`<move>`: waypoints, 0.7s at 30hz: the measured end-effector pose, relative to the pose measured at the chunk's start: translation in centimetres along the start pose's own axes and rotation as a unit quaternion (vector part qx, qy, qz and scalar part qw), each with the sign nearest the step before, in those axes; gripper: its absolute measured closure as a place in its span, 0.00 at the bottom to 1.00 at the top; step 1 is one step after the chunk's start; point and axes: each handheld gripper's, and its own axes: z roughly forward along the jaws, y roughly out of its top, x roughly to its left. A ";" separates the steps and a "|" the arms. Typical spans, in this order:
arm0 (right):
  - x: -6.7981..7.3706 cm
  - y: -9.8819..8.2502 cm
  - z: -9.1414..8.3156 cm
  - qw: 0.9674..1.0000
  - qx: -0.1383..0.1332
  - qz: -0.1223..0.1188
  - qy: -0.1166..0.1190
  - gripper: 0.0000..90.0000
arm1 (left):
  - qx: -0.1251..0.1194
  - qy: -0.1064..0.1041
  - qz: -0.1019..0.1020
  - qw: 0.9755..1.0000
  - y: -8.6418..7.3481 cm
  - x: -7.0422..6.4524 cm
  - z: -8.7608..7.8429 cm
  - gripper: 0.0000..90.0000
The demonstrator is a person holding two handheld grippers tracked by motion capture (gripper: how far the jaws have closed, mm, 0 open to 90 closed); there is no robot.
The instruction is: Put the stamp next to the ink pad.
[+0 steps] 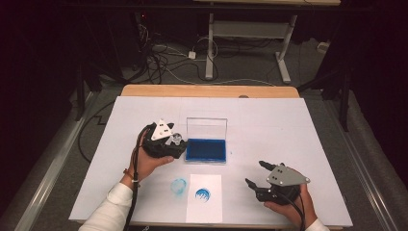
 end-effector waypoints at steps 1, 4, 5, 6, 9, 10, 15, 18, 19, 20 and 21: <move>0.0 0.0 0.0 1.000 -0.001 -0.001 0.000 0.33 | 0.000 0.001 0.004 1.000 0.0 -0.1 0.0 0.18; 0.1 0.0 0.0 1.000 -0.003 -0.001 0.000 0.33 | -0.005 0.007 0.011 1.000 0.1 -0.5 -0.2 0.18; 0.1 0.0 0.0 1.000 -0.003 -0.001 0.000 0.33 | -0.005 0.008 0.014 1.000 0.2 -0.6 -0.2 0.18; 0.1 0.0 0.0 1.000 -0.002 0.000 0.001 0.33 | -0.005 0.009 0.017 1.000 0.2 -0.7 -0.3 0.18; 0.2 0.0 0.0 1.000 -0.002 -0.001 0.001 0.32 | -0.009 0.010 0.020 1.000 0.3 -0.9 -0.4 0.18; 0.2 0.0 0.0 1.000 -0.003 -0.001 0.001 0.32 | -0.010 0.010 0.020 1.000 0.4 -0.9 -0.5 0.18; 0.2 0.1 -0.1 1.000 -0.006 0.000 -0.001 0.32 | -0.019 0.017 0.031 0.999 0.7 -1.3 -0.9 0.18; 0.2 0.1 -0.1 1.000 -0.008 0.000 -0.002 0.32 | -0.024 0.020 0.036 0.999 0.8 -1.6 -1.1 0.18; 0.2 0.1 -0.2 1.000 -0.008 -0.001 -0.003 0.32 | -0.025 0.020 0.038 0.999 0.9 -1.6 -1.2 0.18; 0.2 0.1 -0.2 1.000 -0.010 -0.002 -0.004 0.32 | -0.025 0.019 0.039 0.999 1.0 -1.7 -1.3 0.18; 0.2 0.1 -0.2 1.000 -0.011 -0.002 -0.005 0.32 | -0.027 0.019 0.039 0.999 1.0 -1.7 -1.3 0.18</move>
